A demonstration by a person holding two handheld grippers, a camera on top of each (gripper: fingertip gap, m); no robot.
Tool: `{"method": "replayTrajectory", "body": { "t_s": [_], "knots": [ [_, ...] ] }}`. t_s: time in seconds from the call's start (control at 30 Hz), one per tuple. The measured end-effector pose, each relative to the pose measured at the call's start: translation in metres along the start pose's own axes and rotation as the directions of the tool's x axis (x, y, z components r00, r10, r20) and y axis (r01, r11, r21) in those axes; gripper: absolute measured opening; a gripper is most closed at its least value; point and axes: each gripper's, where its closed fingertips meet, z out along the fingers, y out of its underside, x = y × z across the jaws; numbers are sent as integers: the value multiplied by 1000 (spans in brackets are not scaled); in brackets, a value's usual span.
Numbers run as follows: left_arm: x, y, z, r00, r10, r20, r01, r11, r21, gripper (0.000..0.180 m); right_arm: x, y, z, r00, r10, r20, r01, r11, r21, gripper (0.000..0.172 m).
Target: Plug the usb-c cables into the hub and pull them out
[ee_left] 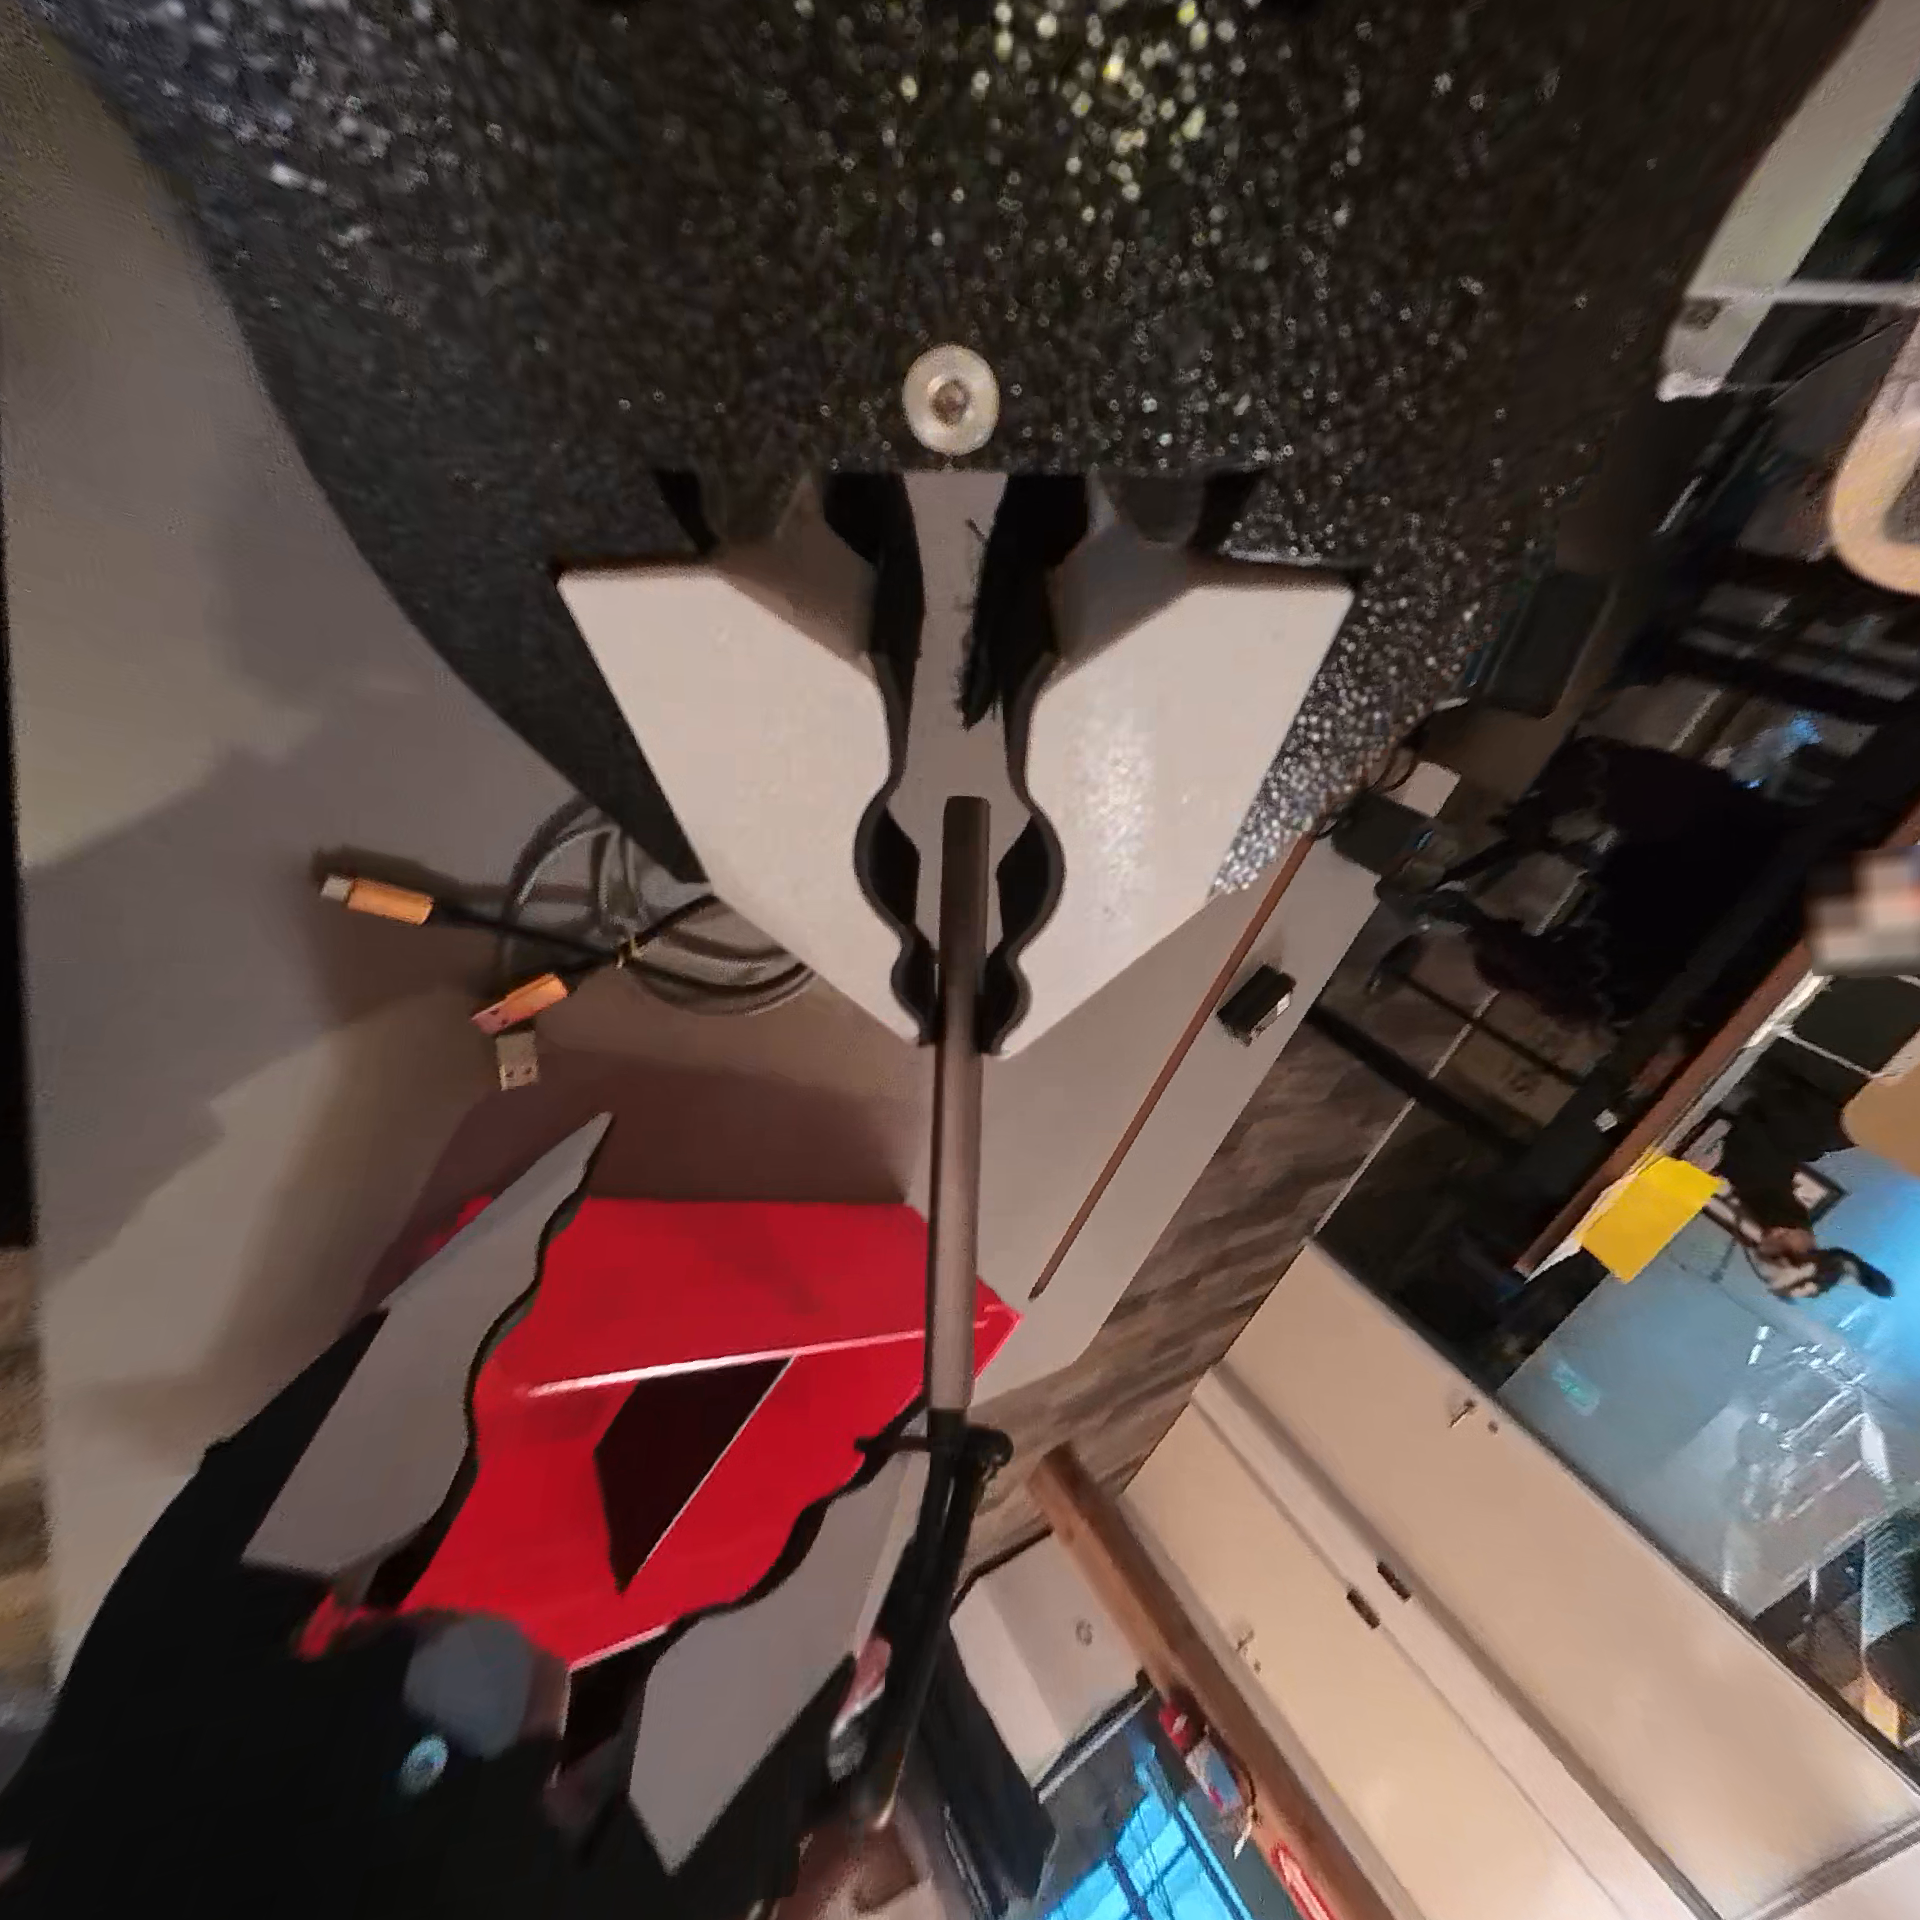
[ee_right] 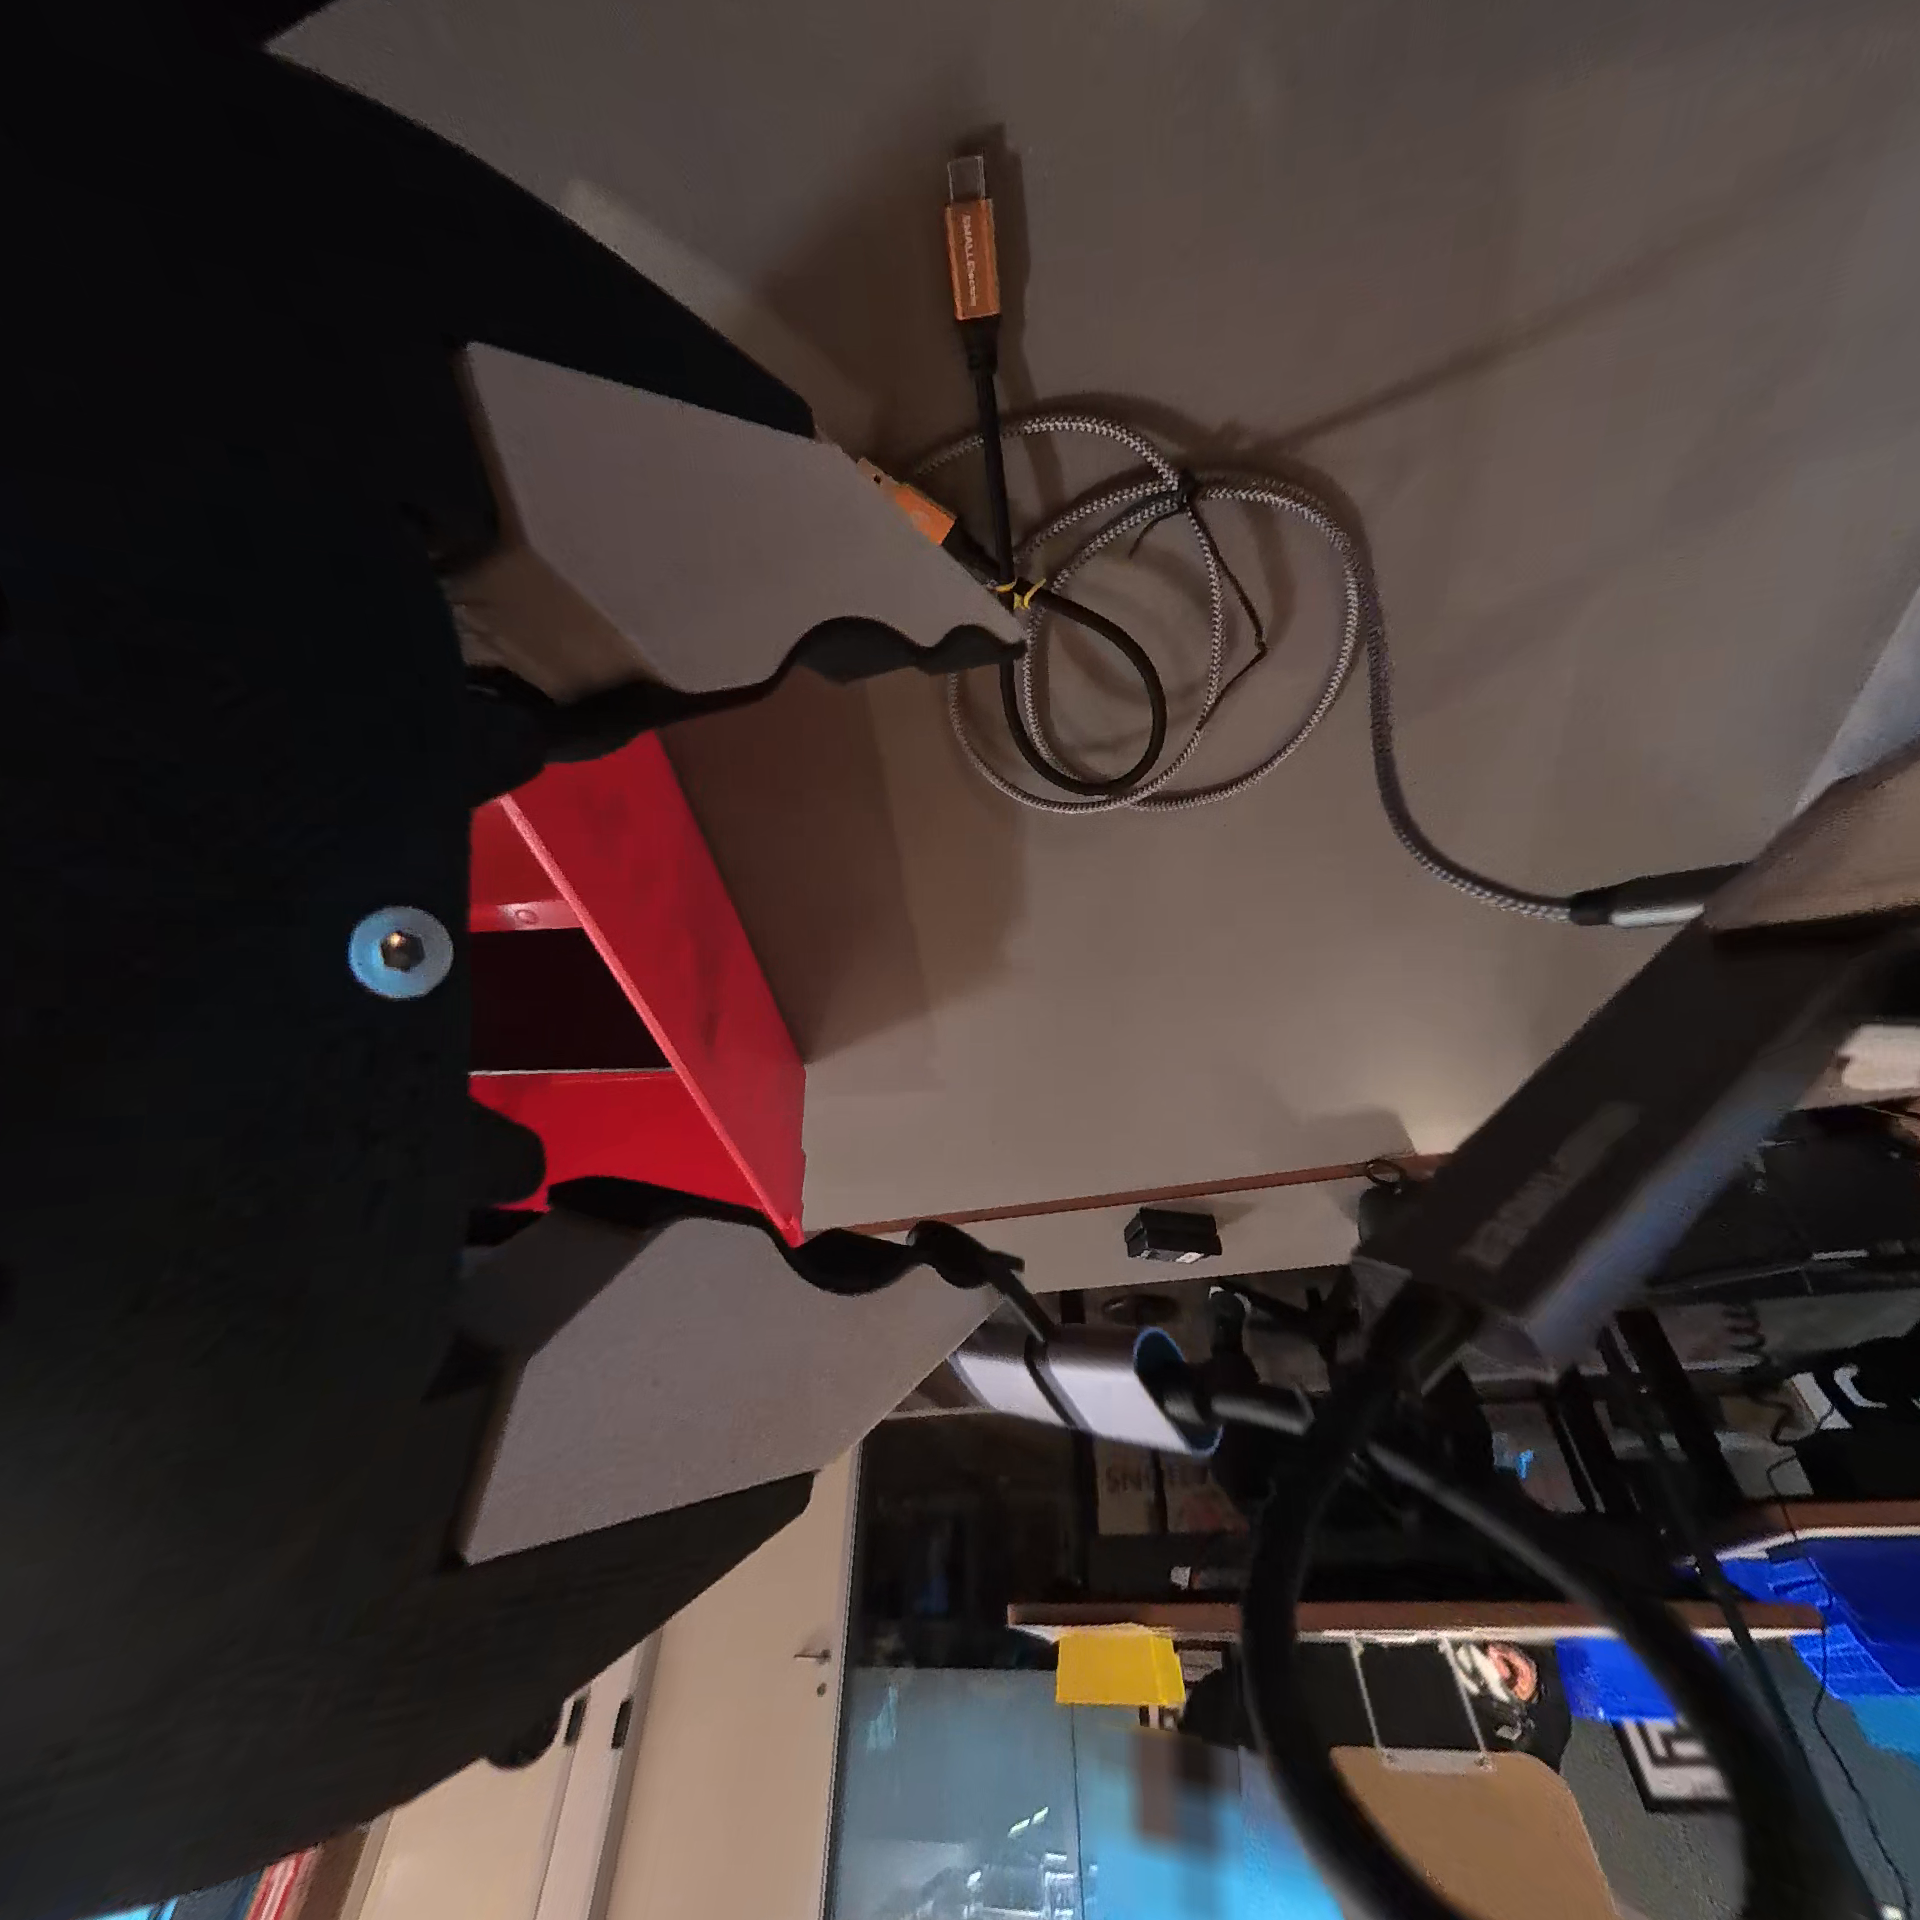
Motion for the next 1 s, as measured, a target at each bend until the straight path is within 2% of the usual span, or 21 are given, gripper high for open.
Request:
{"method": "replayTrajectory", "body": {
  "t_s": [0.43, 0.53, 0.67, 0.8, 0.87, 0.93, 1.0],
  "knots": [
    [-2, 14, 9, 994, 84, 67, -75, 989, -125, 7, 2, -9, -1, 999, 49, 22, -49, 998, 37, 108],
    [-9, 33, 16, 985, 129, 118, -99, 967, -233, 7, -3, -19, -5, 992, 103, 77, -112, 986, 122, 108],
    [-16, 66, 25, 978, 130, 163, -65, 933, -354, 7, -1, -30, -14, 983, 153, 101, -171, 963, 210, 105],
    [-18, 70, 26, 981, 4, 194, 52, 957, -287, 7, -2, -24, -14, 957, 239, 164, -272, 937, 219, 100],
    [-27, 63, 20, 968, -59, 245, 115, 968, -221, 7, -13, -10, -5, 904, 336, 266, -384, 911, 153, 93],
    [-35, 55, 12, 958, -97, 271, 147, 974, -170, 7, -35, -1, 6, 835, 416, 360, -466, 883, 61, 74],
    [-37, 49, 7, 956, -108, 273, 151, 978, -142, 7, -71, 10, 16, 802, 402, 442, -427, 903, -48, 59]
  ]
}}
